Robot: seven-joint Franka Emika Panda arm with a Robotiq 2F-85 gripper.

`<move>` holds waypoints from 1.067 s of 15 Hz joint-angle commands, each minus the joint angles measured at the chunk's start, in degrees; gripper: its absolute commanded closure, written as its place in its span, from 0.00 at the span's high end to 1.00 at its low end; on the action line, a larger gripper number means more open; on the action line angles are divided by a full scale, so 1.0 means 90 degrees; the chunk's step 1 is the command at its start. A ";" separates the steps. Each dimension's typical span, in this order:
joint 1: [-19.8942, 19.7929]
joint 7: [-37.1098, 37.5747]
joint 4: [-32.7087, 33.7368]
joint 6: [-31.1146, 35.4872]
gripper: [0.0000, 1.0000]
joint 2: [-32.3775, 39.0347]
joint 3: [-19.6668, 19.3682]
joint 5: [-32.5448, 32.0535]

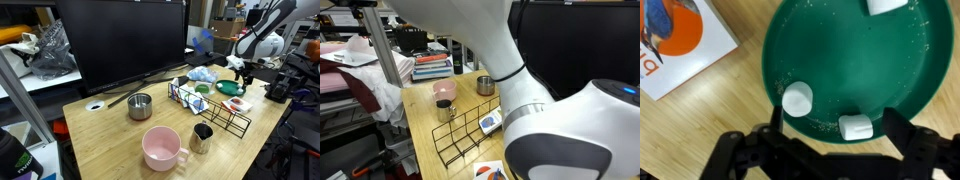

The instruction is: Take a marshmallow from the green plate and put it in the silver cup

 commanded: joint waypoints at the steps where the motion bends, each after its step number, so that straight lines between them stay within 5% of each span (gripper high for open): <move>1: -0.0073 0.0149 0.0028 -0.0002 1.00 -0.0007 0.0041 -0.0083; 16: -0.0098 0.0284 0.0047 -0.0034 1.00 0.0300 0.0121 -0.0014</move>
